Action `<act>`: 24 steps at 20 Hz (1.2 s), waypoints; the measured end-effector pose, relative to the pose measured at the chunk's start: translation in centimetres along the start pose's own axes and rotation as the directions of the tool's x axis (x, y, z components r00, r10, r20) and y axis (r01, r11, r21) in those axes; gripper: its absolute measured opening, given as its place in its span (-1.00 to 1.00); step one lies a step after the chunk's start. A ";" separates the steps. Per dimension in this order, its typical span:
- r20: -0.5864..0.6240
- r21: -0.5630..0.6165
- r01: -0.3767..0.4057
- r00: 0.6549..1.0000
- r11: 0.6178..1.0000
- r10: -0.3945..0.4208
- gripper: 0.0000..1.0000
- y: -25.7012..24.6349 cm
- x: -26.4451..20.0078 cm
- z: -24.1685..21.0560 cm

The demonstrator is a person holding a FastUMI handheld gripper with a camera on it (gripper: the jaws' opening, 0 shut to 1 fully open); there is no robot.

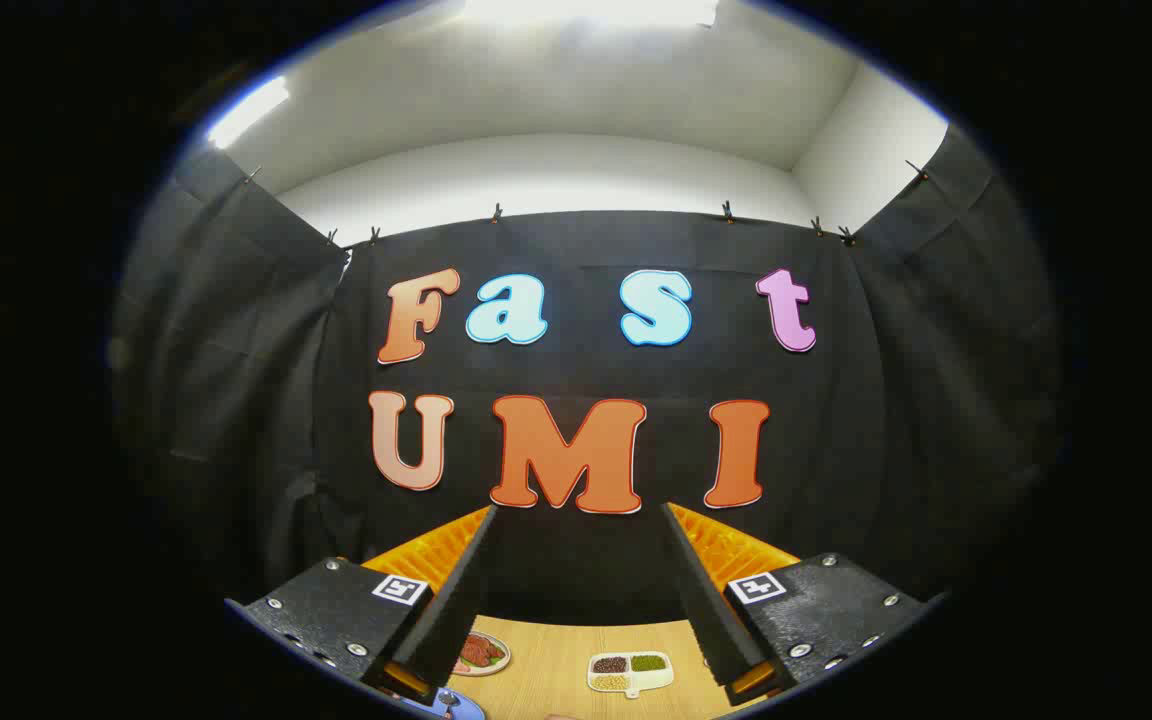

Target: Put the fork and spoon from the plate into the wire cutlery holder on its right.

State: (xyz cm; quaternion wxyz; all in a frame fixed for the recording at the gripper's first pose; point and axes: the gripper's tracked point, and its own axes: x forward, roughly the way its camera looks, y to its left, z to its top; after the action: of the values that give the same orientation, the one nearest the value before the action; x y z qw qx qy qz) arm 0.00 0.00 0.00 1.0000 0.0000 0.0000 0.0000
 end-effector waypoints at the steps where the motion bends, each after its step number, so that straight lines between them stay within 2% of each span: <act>1: -0.002 -0.004 0.001 1.000 1.000 -0.001 0.87 0.2 0.0 0.1; 10: -0.004 -0.011 -0.024 1.000 1.000 0.024 0.87 2.5 0.6 0.6; 17: -0.063 -0.040 -0.078 0.995 0.996 0.075 0.87 5.7 0.4 -2.1; 20: -0.148 -0.026 -0.147 0.979 0.989 0.141 0.86 8.6 0.2 -5.4; 24: -0.293 0.057 -0.260 0.919 0.964 0.265 0.84 13.5 -0.8 -10.4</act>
State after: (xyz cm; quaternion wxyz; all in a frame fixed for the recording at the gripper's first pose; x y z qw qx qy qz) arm -0.81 13.53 -10.44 0.9794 0.0082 0.1508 0.1341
